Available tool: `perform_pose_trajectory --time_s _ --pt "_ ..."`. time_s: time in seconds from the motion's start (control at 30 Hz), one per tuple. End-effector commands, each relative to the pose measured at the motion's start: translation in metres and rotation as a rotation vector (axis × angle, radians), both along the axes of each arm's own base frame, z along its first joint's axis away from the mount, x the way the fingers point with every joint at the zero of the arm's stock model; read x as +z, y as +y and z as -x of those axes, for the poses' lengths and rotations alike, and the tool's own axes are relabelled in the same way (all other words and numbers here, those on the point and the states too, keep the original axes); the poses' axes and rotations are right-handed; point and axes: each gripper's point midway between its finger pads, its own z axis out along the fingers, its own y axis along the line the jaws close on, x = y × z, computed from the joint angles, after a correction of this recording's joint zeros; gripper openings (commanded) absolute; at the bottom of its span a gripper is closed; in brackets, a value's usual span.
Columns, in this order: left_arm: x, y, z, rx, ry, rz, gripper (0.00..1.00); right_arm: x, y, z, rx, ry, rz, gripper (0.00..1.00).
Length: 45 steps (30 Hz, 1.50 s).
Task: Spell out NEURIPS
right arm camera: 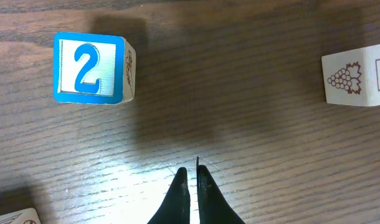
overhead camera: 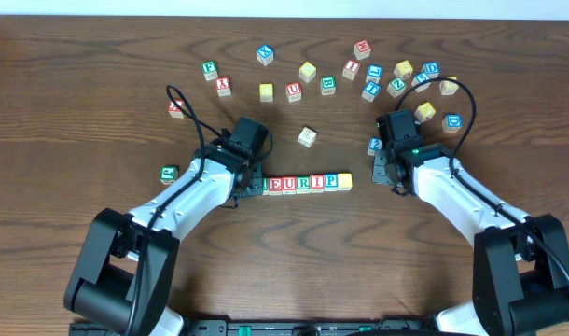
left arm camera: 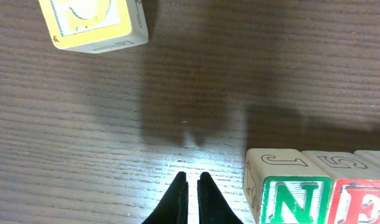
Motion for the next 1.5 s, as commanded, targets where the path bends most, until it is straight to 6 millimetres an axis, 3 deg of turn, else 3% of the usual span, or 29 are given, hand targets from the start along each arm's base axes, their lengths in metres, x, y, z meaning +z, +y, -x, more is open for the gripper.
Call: perform_pose_trajectory --time_s 0.0,0.17,0.37,0.53,0.77,0.97,1.1,1.23,1.27,1.4,1.47 --pt "0.014 0.003 -0.012 0.015 -0.048 -0.007 0.08 -0.004 -0.005 0.002 0.002 0.011 0.023 0.01" --pt "0.014 0.003 -0.012 0.017 -0.050 -0.012 0.08 -0.004 -0.005 0.002 0.002 0.011 0.023 0.02" --pt "0.019 0.029 -0.021 0.059 -0.108 -0.147 0.08 -0.003 -0.005 0.001 0.001 0.009 0.023 0.02" --pt "0.025 0.046 -0.027 0.108 -0.123 -0.153 0.08 -0.003 -0.005 0.000 0.001 0.003 0.022 0.05" --pt "0.065 0.067 -0.040 0.136 -0.218 -0.106 0.08 0.008 -0.003 -0.008 0.017 -0.010 0.020 0.07" --pt "0.112 0.072 -0.040 0.146 -0.341 -0.052 0.13 0.044 0.001 -0.023 0.033 -0.041 0.018 0.03" --pt "0.127 0.072 -0.034 0.133 -0.369 -0.038 0.14 0.089 0.005 -0.039 0.054 -0.131 0.004 0.05" --pt "0.125 0.073 -0.026 0.129 -0.340 -0.042 0.15 0.137 0.008 -0.044 0.087 -0.217 -0.005 0.16" --pt "0.123 0.072 -0.024 0.122 -0.325 -0.033 0.17 0.155 0.007 -0.042 0.101 -0.251 -0.005 0.24" --pt "0.122 0.072 -0.022 0.123 -0.317 -0.036 0.31 0.190 0.005 -0.032 0.105 -0.329 -0.020 0.63" --pt "0.122 0.072 -0.022 0.123 -0.318 -0.036 0.47 0.203 0.003 -0.026 0.105 -0.359 -0.029 0.79"
